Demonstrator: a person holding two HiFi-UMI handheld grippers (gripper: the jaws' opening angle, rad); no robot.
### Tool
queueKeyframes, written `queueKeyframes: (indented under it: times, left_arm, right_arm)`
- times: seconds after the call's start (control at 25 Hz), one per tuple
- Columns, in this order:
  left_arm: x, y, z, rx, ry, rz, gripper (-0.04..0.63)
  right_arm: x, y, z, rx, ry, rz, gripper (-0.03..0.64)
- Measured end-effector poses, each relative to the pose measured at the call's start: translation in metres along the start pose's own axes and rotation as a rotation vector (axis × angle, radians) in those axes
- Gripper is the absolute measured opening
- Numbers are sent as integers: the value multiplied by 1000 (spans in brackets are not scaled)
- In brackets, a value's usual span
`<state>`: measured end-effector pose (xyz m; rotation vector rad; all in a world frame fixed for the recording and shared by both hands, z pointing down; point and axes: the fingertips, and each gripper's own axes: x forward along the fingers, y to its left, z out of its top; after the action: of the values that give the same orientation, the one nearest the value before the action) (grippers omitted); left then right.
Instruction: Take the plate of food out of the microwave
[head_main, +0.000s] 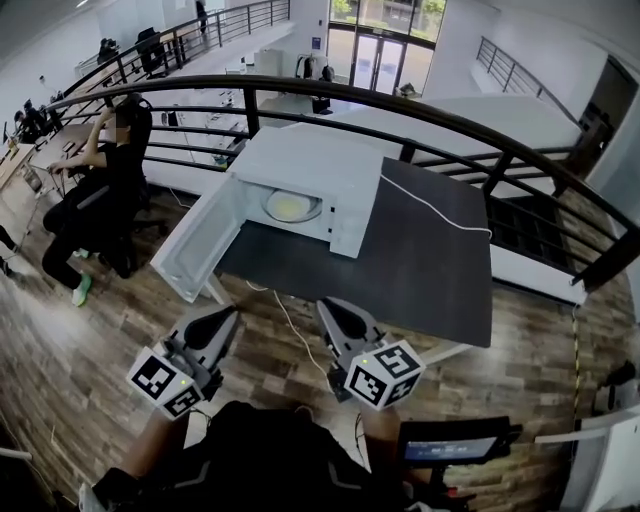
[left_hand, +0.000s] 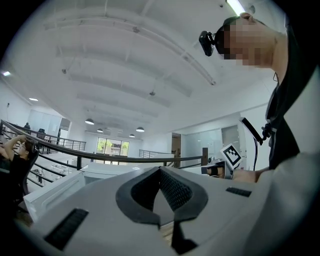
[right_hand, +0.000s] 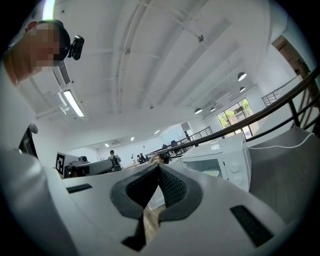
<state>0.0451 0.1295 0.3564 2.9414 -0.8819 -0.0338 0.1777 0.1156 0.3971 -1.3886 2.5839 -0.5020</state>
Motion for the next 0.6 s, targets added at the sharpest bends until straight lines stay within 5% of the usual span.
queueKeyframes:
  times: [0.6]
  left_arm:
    - [13, 106, 10, -13, -13, 5, 5]
  right_arm:
    - [110, -12, 12, 27, -15, 32, 2]
